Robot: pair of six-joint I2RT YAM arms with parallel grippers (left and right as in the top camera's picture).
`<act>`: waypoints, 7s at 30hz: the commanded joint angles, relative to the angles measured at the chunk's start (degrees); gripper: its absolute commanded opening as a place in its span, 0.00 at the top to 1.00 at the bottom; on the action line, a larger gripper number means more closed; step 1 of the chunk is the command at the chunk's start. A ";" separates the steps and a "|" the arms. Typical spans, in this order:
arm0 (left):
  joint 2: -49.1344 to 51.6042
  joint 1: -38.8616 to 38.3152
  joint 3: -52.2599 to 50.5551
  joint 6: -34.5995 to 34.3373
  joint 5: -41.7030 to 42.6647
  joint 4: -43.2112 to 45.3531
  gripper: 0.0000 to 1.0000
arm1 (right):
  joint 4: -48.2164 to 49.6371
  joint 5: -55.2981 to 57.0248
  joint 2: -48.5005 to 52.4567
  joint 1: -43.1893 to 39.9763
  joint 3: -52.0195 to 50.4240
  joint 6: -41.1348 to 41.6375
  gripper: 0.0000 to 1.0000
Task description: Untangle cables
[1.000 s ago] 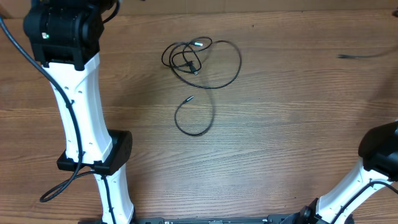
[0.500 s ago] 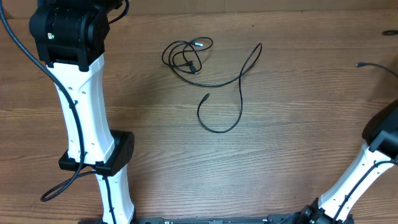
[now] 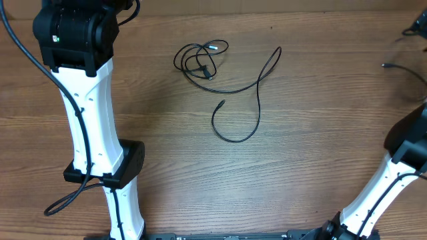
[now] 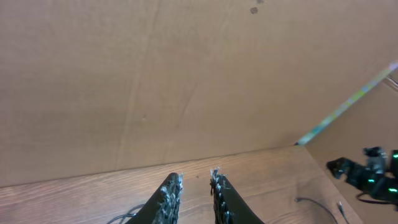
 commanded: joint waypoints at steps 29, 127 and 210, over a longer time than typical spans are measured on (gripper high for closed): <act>0.20 -0.22 0.39 9.16 -14.36 -2.16 0.61 | -35.10 -25.20 -1.31 37.35 1.81 18.27 0.02; 0.63 0.39 0.11 5.46 -17.57 5.99 0.60 | -39.36 61.79 -23.93 29.99 45.46 8.02 0.96; 0.66 -1.68 -0.37 -1.31 -16.94 15.41 0.62 | -14.56 -4.02 -29.92 -28.79 -35.50 14.91 0.00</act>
